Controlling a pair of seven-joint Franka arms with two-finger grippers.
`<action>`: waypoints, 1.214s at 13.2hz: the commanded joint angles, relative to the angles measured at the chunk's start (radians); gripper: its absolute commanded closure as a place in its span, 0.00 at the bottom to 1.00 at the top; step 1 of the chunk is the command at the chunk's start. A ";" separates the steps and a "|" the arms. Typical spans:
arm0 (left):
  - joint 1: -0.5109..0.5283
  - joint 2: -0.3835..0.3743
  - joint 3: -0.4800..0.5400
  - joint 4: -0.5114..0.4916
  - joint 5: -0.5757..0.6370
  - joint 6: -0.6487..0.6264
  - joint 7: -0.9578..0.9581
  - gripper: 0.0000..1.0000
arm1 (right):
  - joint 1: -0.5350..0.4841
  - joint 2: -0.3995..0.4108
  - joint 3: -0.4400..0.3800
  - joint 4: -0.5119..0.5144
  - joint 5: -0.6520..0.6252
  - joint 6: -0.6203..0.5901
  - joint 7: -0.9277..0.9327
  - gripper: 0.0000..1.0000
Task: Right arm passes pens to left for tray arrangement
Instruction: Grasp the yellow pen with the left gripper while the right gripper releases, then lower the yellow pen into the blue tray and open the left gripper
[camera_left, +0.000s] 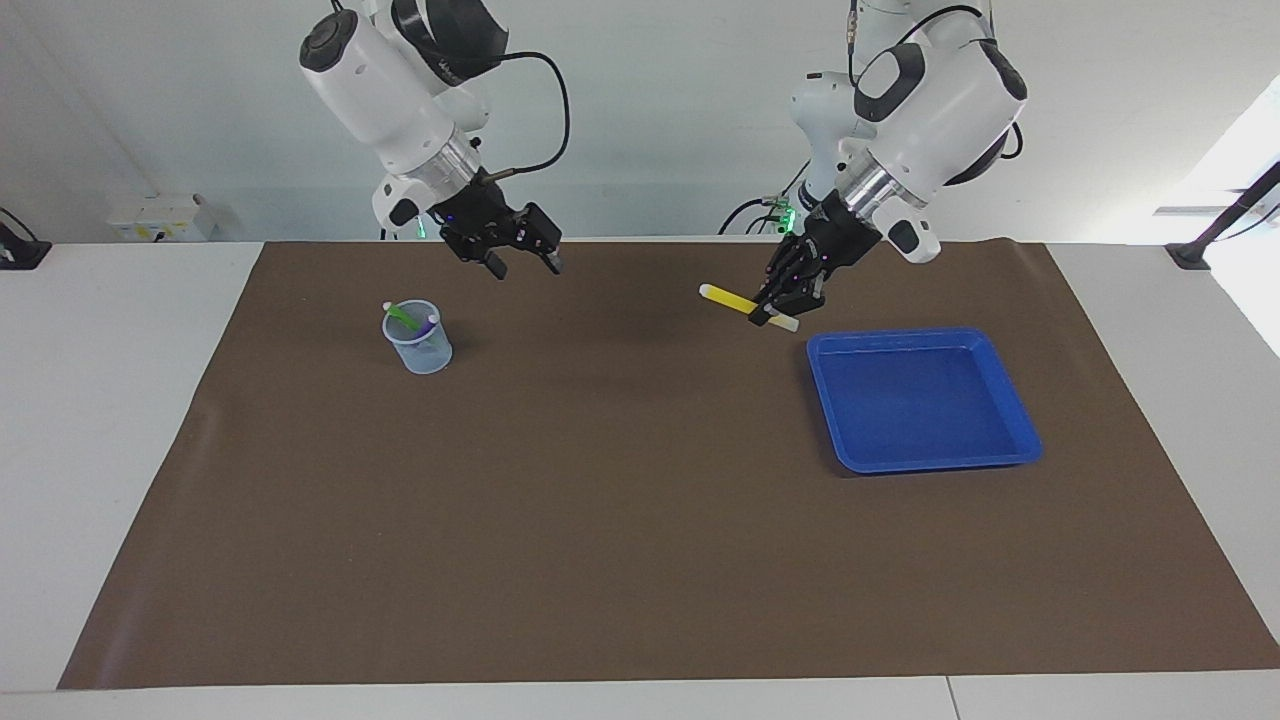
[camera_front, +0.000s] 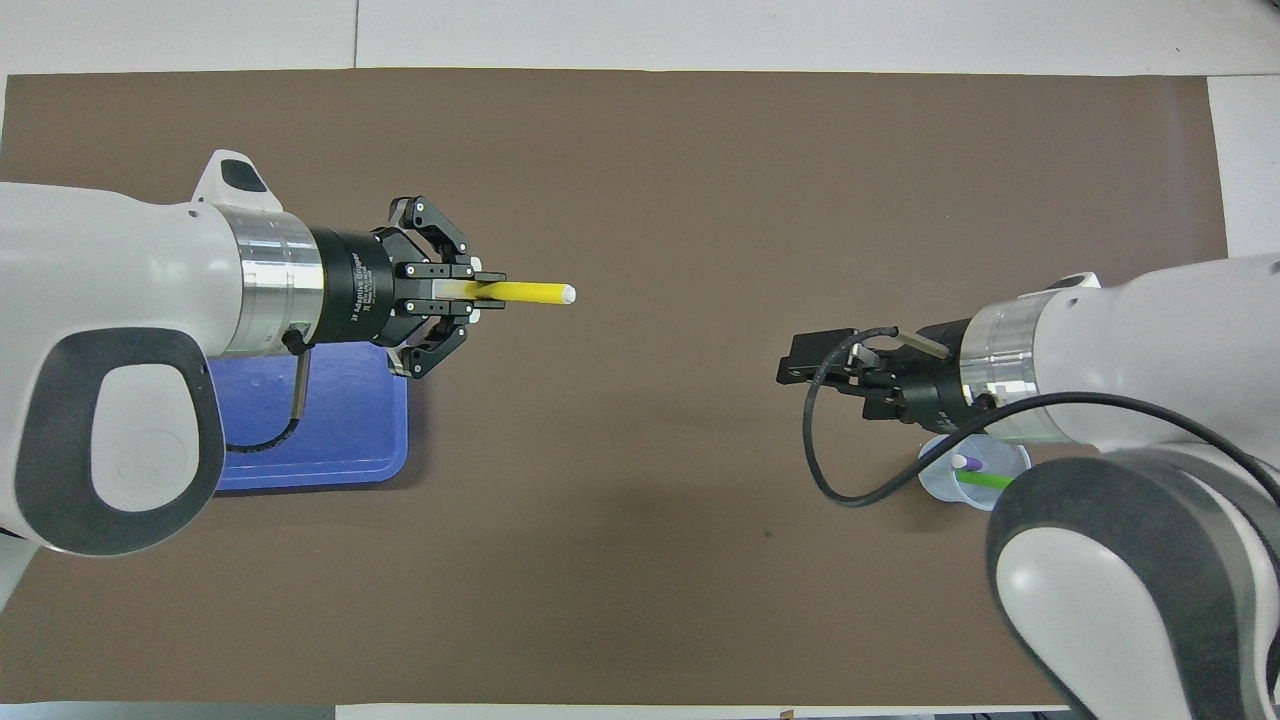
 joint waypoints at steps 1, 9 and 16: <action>0.085 -0.005 -0.002 -0.024 0.080 -0.094 0.213 1.00 | -0.040 -0.037 0.011 -0.029 -0.141 -0.090 -0.298 0.00; 0.203 0.121 -0.002 -0.030 0.339 -0.105 0.885 1.00 | -0.124 -0.094 0.015 -0.168 -0.355 -0.040 -0.968 0.00; 0.234 0.268 -0.003 0.022 0.563 -0.053 1.257 1.00 | -0.124 -0.022 0.017 -0.291 -0.374 0.175 -1.309 0.00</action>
